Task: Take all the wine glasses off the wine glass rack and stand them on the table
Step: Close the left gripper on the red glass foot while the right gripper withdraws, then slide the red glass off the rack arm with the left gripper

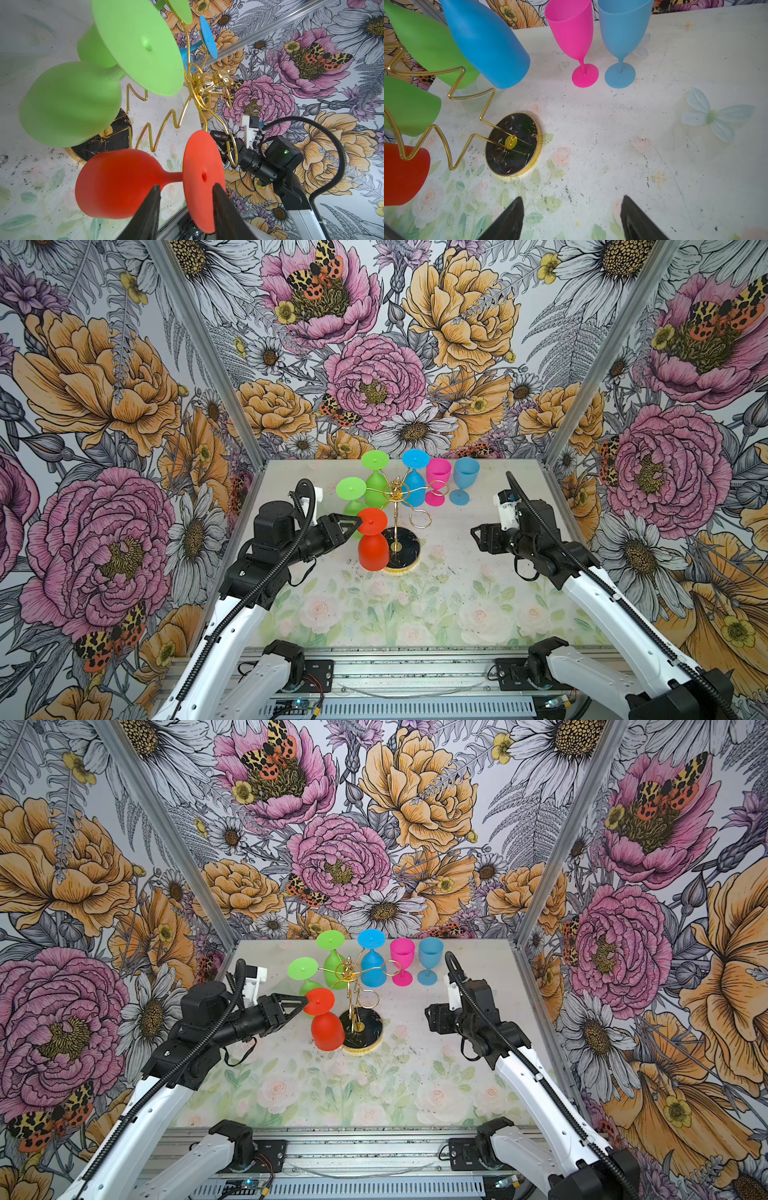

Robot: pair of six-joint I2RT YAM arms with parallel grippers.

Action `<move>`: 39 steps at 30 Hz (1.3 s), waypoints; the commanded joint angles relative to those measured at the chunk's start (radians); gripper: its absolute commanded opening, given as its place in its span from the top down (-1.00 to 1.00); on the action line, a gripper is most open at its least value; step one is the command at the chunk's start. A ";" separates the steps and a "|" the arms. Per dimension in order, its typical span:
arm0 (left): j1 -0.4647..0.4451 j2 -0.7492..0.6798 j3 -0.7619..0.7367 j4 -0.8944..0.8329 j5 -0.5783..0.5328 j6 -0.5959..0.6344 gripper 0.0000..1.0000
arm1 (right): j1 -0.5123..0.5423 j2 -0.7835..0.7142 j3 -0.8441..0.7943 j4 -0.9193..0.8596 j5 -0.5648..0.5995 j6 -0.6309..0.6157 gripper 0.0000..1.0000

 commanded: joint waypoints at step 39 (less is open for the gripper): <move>-0.033 -0.007 0.026 0.059 0.076 -0.094 0.78 | 0.012 -0.076 -0.074 0.041 -0.019 0.035 -0.47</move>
